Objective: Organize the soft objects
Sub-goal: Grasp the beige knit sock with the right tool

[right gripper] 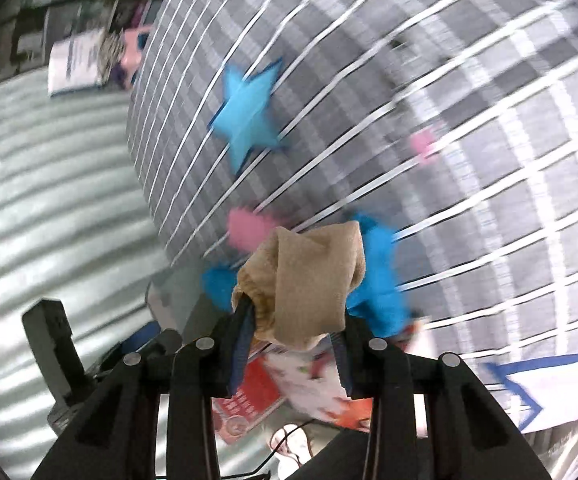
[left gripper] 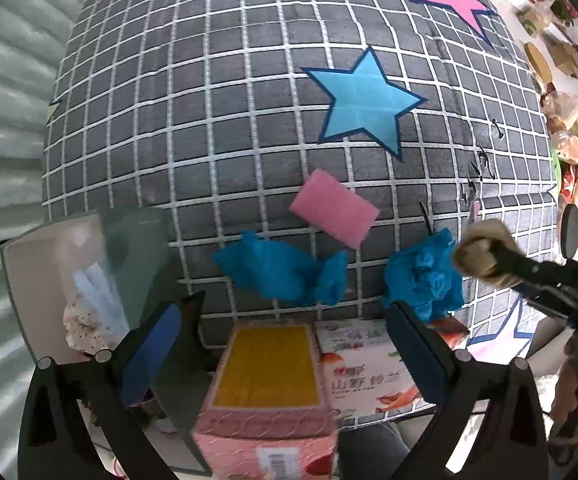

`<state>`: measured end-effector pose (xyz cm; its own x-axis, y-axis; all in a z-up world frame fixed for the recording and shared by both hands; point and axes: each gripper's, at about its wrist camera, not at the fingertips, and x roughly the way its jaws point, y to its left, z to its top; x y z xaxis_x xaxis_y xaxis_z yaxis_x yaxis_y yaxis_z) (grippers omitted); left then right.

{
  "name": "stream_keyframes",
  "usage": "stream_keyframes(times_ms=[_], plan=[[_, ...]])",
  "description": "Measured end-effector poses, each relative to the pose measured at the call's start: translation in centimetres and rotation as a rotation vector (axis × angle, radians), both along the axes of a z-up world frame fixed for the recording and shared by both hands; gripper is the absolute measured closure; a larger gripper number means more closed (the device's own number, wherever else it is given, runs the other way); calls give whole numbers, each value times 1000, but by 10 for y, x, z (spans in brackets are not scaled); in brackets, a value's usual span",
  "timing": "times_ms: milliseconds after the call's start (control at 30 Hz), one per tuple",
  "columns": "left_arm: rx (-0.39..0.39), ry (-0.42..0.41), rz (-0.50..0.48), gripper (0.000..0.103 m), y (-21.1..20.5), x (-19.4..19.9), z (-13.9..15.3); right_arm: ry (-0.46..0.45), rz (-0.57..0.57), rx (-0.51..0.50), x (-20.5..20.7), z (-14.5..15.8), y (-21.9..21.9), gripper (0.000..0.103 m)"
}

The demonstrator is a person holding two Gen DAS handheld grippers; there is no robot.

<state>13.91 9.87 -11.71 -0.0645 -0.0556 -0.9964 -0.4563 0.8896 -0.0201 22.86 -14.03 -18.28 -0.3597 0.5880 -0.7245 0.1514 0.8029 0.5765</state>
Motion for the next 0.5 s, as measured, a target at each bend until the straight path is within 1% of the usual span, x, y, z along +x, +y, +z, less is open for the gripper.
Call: stream_keyframes(times_ms=[67,133,200,233,267,300,333,367,500], plan=[[7,10,-13,0,-4,7,-3,-11,-38,-39,6,0,-23,65],[25,23,-40,0,-8,15,-7,-36,-59,-100,14,0,-46,65],[55,27,-71,0,-11,23,-9,-97,-39,-195,20,5,-64,65],[70,27,-86,0,-14,27,-9,-126,-25,-233,21,7,-68,59],[78,28,-100,0,-16,29,-10,-150,-7,-270,22,9,-72,42],[79,30,-112,0,-19,32,-11,-161,4,-288,24,10,-78,31],[75,35,-117,0,-20,32,-11,-168,14,-301,24,11,-79,11],[61,43,-112,0,-23,33,-12,-177,26,-313,25,12,-80,8],[2,40,-93,0,-38,37,-12,-233,91,-390,21,14,-80,8]])
